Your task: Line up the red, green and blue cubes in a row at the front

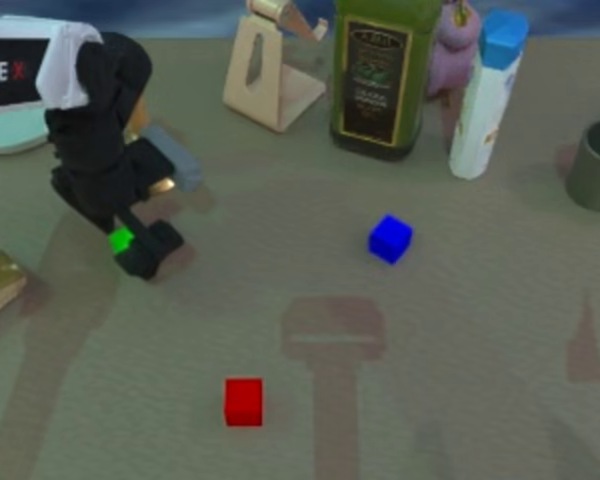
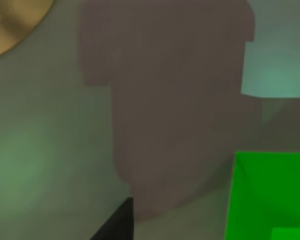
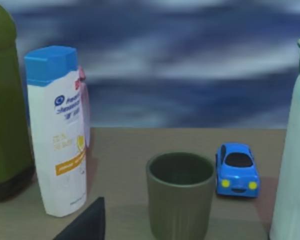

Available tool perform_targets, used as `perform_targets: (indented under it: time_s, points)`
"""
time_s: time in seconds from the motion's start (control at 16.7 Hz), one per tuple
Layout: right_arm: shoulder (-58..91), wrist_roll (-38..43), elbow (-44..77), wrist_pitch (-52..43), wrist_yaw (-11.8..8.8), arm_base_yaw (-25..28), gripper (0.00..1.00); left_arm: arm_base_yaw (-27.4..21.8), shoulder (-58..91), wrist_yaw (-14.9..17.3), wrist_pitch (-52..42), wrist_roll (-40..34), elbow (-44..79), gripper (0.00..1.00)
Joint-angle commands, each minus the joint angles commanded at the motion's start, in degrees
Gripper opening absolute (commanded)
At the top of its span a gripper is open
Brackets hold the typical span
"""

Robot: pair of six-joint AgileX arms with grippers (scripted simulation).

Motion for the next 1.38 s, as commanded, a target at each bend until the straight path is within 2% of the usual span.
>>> perform_targets:
  time_s: [0.42,1.02,1.38]
  points:
    - [0.0,0.0,0.0,0.0,0.0,0.0,1.0,0.0,0.0,0.0,0.0,0.0,0.0,0.02]
    - [0.0,0.0,0.0,0.0,0.0,0.0,1.0,-0.01,-1.37,0.6,-0.93,-0.41,0.38,0.0]
    - [0.0,0.0,0.0,0.0,0.0,0.0,1.0,0.78,-4.43,0.59,-11.47,-0.49,7.29,0.0]
